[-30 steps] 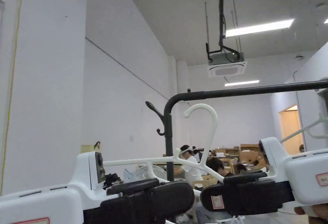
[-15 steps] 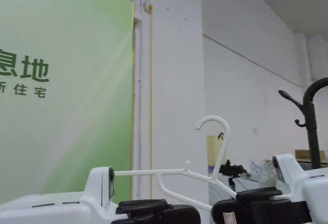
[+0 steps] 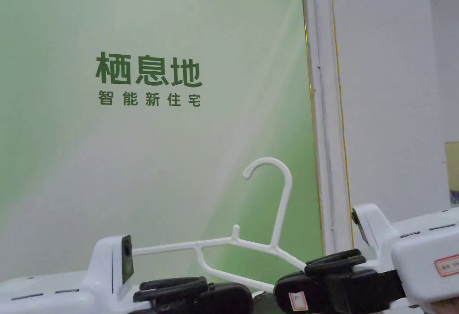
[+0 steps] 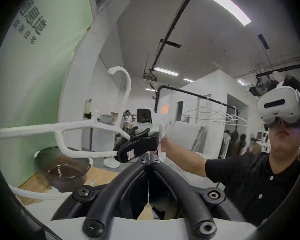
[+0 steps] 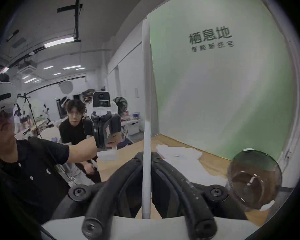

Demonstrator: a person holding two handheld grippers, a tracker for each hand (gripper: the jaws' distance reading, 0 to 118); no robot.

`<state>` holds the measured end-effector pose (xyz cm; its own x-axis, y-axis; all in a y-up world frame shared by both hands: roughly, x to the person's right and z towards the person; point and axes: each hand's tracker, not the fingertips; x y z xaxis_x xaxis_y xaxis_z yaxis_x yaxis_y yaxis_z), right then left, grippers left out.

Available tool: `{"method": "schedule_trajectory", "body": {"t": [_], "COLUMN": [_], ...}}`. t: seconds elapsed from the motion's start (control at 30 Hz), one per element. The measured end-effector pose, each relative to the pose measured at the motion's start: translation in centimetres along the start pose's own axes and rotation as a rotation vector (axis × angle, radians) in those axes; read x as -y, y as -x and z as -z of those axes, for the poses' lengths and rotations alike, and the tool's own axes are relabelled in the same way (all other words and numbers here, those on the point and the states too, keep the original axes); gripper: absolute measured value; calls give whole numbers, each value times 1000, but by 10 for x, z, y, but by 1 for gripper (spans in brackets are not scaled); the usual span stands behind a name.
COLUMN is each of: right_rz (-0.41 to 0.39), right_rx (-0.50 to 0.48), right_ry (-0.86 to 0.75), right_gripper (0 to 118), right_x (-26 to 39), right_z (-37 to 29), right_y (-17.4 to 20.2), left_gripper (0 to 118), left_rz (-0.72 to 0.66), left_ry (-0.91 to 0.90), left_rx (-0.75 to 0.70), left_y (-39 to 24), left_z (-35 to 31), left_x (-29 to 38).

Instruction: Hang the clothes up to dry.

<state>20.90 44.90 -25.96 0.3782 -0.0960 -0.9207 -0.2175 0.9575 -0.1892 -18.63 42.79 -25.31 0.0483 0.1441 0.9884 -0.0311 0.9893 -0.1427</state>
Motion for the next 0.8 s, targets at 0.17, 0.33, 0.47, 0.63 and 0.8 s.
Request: {"method": "schedule_trajectory", "body": {"t": [0.17, 0.33, 0.47, 0.63, 0.8], "right_rz": [20, 122, 207, 261, 297], "right_rx": [-24, 73, 100, 99, 83], "right_ry": [9, 57, 90, 105, 113], "right_gripper": [8, 8, 8, 8, 8], "right_x": [16, 55, 88, 113, 122], "right_z": [29, 40, 45, 61, 84], "right_y": [-25, -44, -56, -64, -72], "left_gripper": [0, 0, 0, 76, 73], "left_rz": [-70, -67, -76, -126, -89], "left_ry": [23, 218, 359, 472, 583], "left_rx": [-115, -353, -586, -784, -1007], "left_y": [9, 10, 20, 39, 58], "left_z": [-30, -58, -64, -62, -57], "left_x": [35, 114, 183, 257, 287]}}
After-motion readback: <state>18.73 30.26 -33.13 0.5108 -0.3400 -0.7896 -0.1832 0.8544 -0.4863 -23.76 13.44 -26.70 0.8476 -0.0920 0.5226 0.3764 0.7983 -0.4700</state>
